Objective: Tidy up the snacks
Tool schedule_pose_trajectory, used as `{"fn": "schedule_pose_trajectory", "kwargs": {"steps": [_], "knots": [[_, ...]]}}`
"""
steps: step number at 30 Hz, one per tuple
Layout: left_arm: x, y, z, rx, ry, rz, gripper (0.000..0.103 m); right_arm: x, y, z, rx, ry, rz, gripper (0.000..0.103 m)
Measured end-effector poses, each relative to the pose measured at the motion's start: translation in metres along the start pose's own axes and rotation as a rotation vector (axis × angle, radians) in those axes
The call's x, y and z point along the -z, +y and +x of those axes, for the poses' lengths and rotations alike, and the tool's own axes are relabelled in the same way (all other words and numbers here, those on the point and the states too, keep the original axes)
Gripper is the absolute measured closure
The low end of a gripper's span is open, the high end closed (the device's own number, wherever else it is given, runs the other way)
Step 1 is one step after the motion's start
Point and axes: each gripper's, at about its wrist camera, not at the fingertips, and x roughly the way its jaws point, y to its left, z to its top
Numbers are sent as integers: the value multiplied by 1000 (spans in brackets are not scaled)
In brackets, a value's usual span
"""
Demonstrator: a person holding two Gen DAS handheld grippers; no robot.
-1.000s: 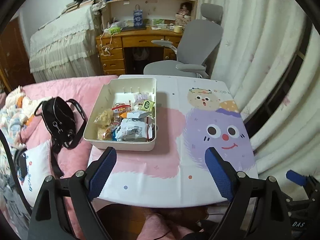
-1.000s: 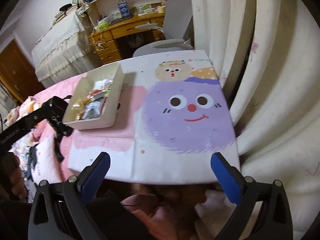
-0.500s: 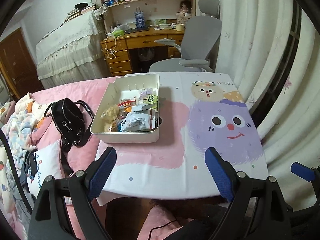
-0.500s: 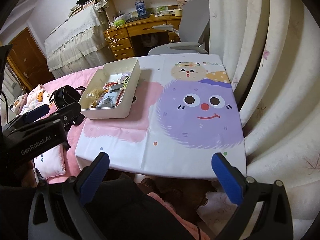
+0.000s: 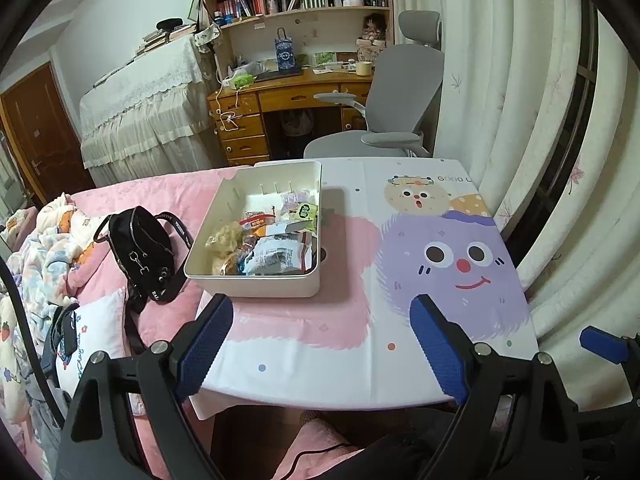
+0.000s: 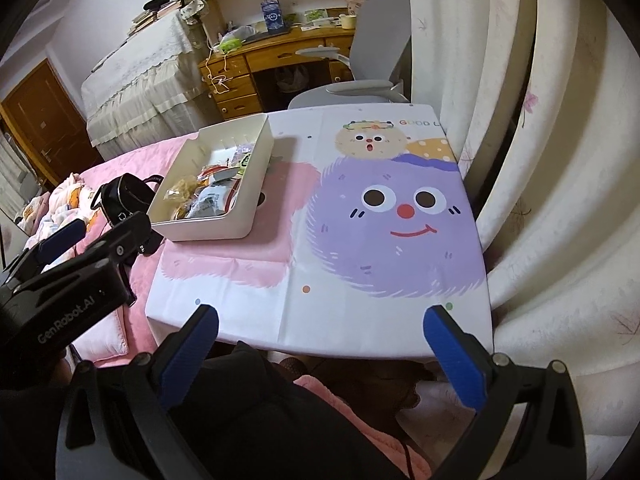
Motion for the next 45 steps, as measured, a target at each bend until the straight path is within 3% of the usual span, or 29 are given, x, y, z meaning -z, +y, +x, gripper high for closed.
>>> {"fn": "schedule_pose_trajectory", "kwargs": {"steps": [5,45], "knots": [[-2,0,3,0,5,-9,1,-2,-1,0,0,-22,-4,1],[-5,7,13,20,24,-18,1,-6,3,1,2,-40,-12,1]]}}
